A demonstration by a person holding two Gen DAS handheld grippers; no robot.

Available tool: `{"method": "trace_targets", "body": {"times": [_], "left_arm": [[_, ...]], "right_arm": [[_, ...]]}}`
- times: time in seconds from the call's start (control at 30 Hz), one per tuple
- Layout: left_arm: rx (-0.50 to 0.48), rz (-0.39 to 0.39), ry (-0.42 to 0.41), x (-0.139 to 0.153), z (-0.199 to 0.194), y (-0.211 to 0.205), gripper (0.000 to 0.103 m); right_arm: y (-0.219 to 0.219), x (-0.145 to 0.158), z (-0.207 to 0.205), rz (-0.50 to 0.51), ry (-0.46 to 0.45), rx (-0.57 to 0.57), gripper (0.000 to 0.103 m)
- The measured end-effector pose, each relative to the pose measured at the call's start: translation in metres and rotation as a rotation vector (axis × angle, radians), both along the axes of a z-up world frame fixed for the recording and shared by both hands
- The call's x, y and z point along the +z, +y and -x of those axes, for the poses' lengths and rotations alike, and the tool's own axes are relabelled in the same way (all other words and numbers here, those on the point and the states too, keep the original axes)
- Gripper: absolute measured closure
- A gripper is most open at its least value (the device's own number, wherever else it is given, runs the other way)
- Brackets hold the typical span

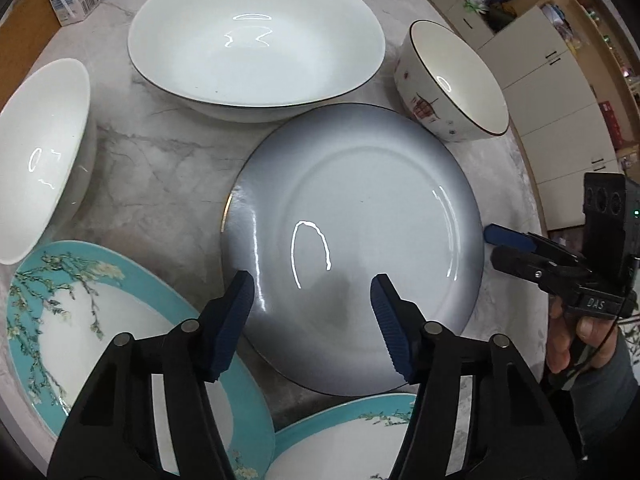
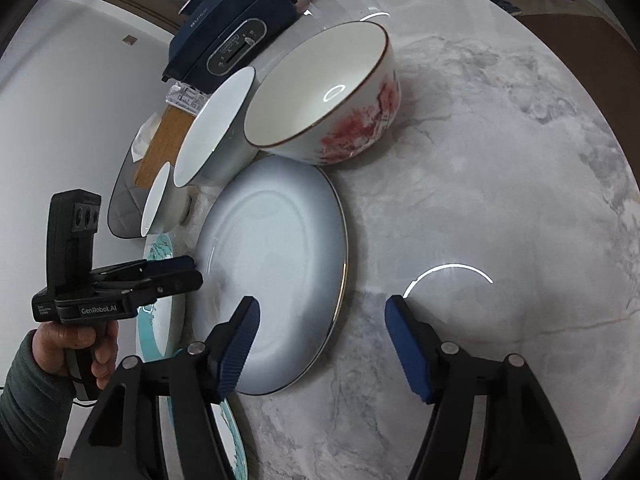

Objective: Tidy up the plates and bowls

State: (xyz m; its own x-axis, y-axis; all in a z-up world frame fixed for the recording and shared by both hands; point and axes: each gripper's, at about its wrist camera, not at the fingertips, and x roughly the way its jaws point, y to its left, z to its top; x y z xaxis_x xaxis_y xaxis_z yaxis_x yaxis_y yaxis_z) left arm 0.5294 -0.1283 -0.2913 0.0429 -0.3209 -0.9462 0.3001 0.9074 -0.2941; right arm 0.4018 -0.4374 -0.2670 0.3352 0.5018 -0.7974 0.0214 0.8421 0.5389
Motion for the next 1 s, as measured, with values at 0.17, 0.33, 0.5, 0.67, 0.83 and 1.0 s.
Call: {"method": "trace_targets", "body": {"times": [0.17, 0.33, 0.5, 0.67, 0.83, 1.0], "left_arm": [[-0.029, 0.019, 0.088, -0.018, -0.008, -0.011, 0.091], [-0.016, -0.038, -0.024, 0.000, -0.018, -0.011, 0.093], [-0.033, -0.023, 0.007, -0.013, -0.026, -0.016, 0.090], [-0.027, -0.031, 0.009, -0.018, -0.035, -0.025, 0.090], [-0.035, -0.096, -0.024, -0.018, -0.026, -0.029, 0.061], [-0.090, -0.099, 0.037, -0.037, -0.015, -0.049, 0.036]], "right_arm": [[0.010, -0.006, -0.003, -0.014, 0.014, 0.053, 0.046], [0.010, -0.009, 0.002, -0.018, 0.017, 0.055, 0.048], [0.006, -0.015, 0.001, -0.069, 0.020, 0.047, 0.048], [0.003, -0.018, 0.002, -0.096, 0.016, 0.060, 0.047], [0.007, -0.019, 0.005, -0.101, 0.020, 0.085, 0.042], [0.010, -0.020, 0.006, -0.113, 0.018, 0.092, 0.040]]}}
